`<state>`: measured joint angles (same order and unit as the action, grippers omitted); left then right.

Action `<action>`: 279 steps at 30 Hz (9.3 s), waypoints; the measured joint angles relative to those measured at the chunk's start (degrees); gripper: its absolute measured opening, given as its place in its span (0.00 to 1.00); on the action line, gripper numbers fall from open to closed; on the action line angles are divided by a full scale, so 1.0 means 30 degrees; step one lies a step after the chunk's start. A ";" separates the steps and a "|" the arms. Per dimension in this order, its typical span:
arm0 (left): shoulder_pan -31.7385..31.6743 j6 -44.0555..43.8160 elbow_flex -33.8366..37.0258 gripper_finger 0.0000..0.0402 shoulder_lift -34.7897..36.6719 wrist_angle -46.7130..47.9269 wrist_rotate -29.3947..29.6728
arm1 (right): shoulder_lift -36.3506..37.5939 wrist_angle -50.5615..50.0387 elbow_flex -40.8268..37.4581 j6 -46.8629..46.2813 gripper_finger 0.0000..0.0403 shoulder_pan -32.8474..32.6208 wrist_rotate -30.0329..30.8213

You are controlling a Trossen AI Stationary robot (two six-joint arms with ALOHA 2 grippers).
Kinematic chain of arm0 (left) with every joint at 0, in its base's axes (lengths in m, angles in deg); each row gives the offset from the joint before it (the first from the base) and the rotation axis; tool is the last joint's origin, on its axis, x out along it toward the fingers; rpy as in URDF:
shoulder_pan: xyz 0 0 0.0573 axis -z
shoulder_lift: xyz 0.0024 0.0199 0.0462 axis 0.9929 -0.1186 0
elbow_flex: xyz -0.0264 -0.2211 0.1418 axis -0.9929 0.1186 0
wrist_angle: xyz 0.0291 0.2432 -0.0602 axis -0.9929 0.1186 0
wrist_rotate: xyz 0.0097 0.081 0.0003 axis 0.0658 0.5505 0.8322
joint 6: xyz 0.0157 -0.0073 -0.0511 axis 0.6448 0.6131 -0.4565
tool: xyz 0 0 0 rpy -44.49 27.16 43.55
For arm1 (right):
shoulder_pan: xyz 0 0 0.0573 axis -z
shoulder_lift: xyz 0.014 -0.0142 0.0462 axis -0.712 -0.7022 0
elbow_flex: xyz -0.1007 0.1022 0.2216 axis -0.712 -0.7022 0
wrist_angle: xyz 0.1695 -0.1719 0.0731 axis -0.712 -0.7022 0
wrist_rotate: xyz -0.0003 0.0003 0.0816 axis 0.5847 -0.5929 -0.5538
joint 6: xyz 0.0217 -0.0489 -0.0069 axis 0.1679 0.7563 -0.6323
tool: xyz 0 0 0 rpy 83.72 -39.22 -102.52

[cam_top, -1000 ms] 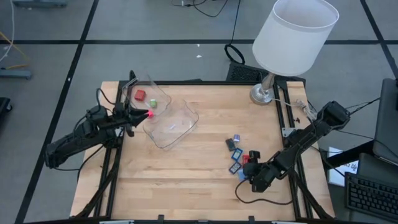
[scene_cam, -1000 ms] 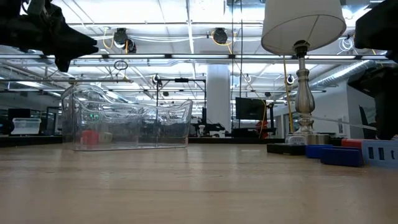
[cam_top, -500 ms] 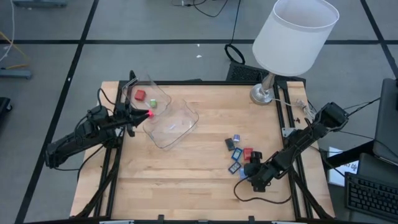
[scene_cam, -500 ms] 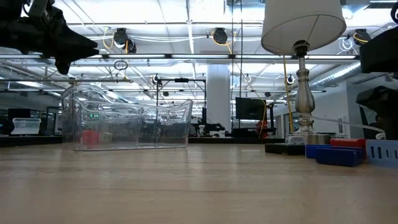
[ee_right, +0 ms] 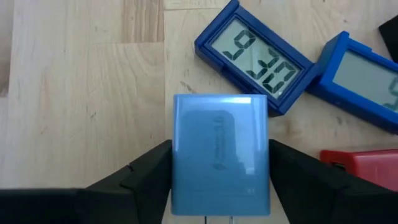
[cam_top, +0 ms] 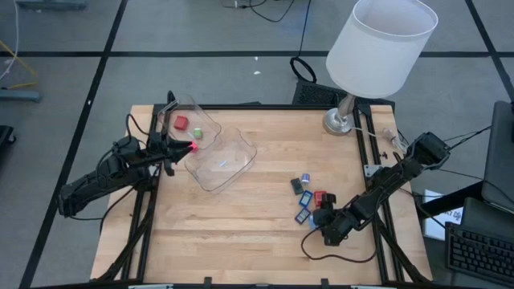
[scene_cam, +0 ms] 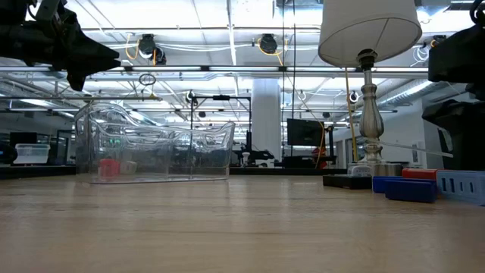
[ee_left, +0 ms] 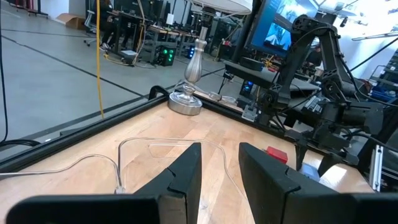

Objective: Pick & Place Office items
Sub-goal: Put the light blue charger adapter into the top transparent bin

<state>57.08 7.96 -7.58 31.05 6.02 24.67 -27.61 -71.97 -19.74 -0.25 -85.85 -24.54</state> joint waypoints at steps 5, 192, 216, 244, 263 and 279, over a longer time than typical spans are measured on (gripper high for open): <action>0.0000 0.0000 0.0000 0.26 0.0000 0.0007 0.0000 | 0.0029 0.0007 0.0007 0.0388 0.51 0.0029 -0.0383; 0.8983 -0.2025 -1.2553 0.44 -3.1044 -1.5597 0.7614 | -0.0182 1.9686 0.0022 2.9939 0.53 0.9071 0.9227; 0.8976 -0.2923 -1.2553 0.31 -3.1044 -1.5518 0.7643 | -0.0182 1.9686 0.0022 3.0002 0.54 0.9071 0.9225; 0.8447 -0.0007 -1.2519 0.30 -2.4136 -0.5624 1.3376 | 0.3519 1.7239 0.0024 2.1857 0.63 0.7636 1.0580; 0.8404 -0.4125 -0.7151 0.30 -1.9074 -0.3443 1.8792 | 0.4750 1.5001 0.0029 1.9914 0.63 0.7315 1.0595; 0.5203 -0.8091 -0.2446 0.31 -1.4866 -0.3381 2.1835 | 0.4750 1.5052 0.0029 1.9557 0.63 0.7322 1.0567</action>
<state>72.69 -16.31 -14.92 -13.55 -4.12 90.17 -13.36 -26.81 -19.65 58.43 -63.88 7.16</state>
